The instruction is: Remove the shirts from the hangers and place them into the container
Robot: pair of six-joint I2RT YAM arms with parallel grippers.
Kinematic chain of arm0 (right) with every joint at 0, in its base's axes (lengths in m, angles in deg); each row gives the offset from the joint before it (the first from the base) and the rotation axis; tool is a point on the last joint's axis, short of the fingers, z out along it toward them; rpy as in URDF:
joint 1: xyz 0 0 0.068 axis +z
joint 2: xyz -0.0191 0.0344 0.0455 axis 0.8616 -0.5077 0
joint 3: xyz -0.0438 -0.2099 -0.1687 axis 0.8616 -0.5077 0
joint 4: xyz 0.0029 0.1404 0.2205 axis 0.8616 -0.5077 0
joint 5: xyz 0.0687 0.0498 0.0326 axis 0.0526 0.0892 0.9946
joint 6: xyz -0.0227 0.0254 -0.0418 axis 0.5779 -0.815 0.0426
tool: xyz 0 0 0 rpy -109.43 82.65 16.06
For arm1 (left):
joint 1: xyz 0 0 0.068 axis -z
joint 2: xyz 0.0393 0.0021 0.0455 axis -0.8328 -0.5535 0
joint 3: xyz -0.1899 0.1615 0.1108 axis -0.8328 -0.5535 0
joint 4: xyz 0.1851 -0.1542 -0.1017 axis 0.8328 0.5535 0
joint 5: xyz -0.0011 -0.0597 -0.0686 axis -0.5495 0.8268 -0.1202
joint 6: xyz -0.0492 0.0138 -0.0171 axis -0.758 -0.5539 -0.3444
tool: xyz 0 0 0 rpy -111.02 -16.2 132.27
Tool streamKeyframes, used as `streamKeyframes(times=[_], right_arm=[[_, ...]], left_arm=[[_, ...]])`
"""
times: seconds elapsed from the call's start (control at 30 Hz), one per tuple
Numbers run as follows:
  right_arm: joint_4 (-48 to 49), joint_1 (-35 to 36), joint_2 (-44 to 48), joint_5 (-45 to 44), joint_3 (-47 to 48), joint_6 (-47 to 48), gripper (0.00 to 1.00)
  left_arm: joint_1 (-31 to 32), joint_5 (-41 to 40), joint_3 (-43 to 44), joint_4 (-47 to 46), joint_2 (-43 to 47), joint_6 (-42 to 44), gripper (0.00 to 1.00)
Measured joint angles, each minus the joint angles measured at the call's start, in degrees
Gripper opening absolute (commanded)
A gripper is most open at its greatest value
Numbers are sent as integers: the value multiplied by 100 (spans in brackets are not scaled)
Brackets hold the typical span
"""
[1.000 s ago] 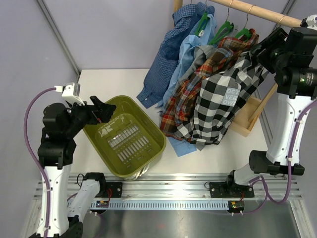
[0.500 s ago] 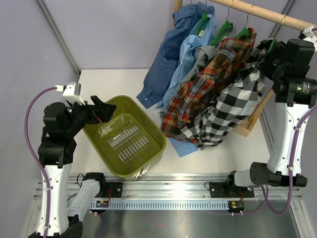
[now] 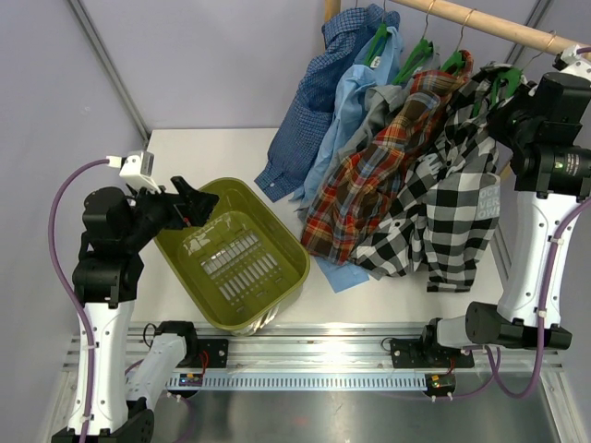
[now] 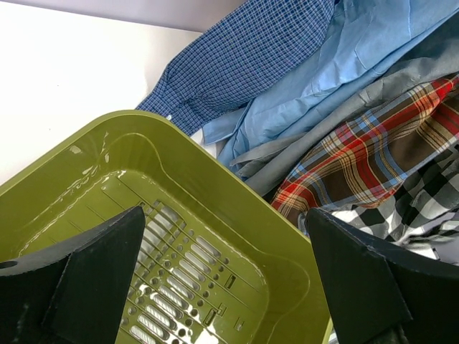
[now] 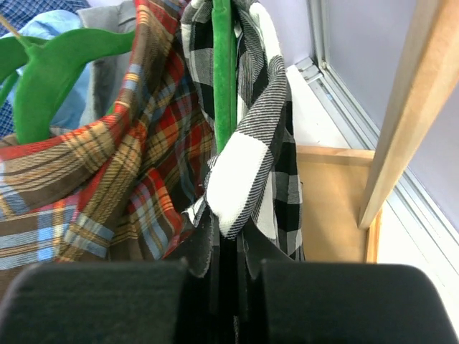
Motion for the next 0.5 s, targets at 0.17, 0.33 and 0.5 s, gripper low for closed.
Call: streamKeyframes(times=[0.17,0.33,0.5], right_arm=[[28,-17,-59,247,155,142,0],[258,-33,-24,629,164,326,0],[452,-39,151,813,157,459,0]], left_arm=[[0,46,0,-28,26,0,99],[0,142,0,-118,35,0,99],[0,269,-2,-208,35,-2,99]])
